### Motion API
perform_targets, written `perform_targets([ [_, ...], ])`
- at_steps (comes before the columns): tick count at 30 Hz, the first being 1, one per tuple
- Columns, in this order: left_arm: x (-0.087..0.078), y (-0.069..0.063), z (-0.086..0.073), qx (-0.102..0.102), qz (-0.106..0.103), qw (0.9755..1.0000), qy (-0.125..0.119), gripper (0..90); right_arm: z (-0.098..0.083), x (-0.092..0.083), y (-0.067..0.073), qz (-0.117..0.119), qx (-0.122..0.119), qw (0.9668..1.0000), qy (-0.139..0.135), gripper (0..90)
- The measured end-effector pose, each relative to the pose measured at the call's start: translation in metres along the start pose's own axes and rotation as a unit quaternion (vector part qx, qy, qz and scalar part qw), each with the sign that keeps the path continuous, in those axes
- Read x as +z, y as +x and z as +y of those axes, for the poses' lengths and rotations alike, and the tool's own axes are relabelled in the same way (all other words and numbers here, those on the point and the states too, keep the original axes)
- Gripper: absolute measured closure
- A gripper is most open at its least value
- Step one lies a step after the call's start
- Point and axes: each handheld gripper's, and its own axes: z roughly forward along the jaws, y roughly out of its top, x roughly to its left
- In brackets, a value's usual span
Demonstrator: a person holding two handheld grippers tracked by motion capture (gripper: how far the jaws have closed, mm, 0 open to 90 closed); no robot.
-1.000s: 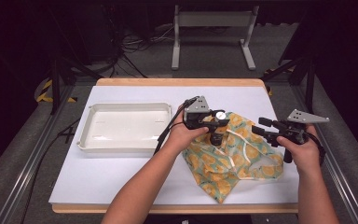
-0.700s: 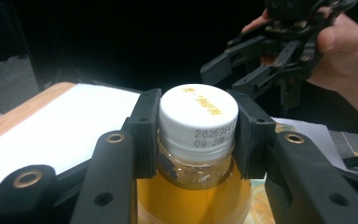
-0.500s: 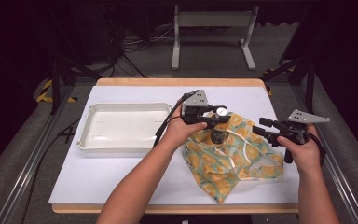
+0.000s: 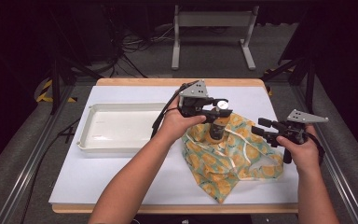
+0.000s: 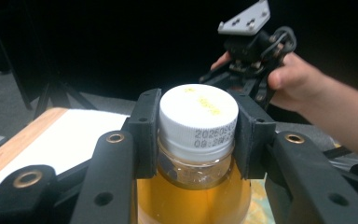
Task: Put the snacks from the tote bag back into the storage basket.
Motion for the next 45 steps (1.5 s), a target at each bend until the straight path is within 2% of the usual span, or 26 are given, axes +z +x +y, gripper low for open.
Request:
perform_targets([
  [2, -0.002, -0.001, 0.004, 0.003, -0.002, 1.0000, 0.006, 58.4, 0.000, 0.000, 0.000, 0.002, 0.000, 1.0000, -0.001, 44.3],
  [8, -0.012, -0.006, 0.016, -0.002, -0.013, 0.9999, -0.003, 58.4, 0.000, -0.001, 0.001, 0.002, 0.000, 1.0000, -0.002, 44.3],
  [14, -0.023, -0.010, 0.027, 0.006, -0.012, 0.9999, -0.005, 58.4, 0.001, -0.002, 0.002, -0.001, -0.001, 1.0000, -0.006, 44.7],
  [19, -0.034, -0.010, 0.032, 0.004, -0.012, 0.9999, -0.008, 58.4, 0.001, -0.003, 0.002, -0.001, -0.002, 1.0000, -0.007, 44.7],
  [32, -0.083, -0.003, 0.030, 0.011, 0.027, 0.9996, 0.002, 58.4, 0.000, -0.002, 0.003, -0.001, -0.001, 1.0000, -0.002, 44.6],
  [40, -0.113, 0.004, 0.021, 0.003, 0.047, 0.9989, 0.007, 58.4, -0.001, 0.000, 0.003, -0.001, -0.002, 1.0000, 0.002, 44.6],
  [43, -0.120, 0.006, 0.019, 0.001, 0.052, 0.9986, 0.009, 58.4, -0.001, -0.001, 0.003, 0.000, -0.002, 1.0000, 0.002, 44.6],
  [44, -0.127, 0.008, 0.019, 0.001, 0.058, 0.9982, 0.012, 58.4, -0.001, -0.001, 0.003, -0.001, -0.002, 1.0000, 0.000, 44.6],
  [45, -0.127, 0.008, 0.019, 0.001, 0.058, 0.9982, 0.012, 58.4, -0.001, -0.001, 0.003, -0.001, -0.002, 1.0000, 0.000, 44.6],
])
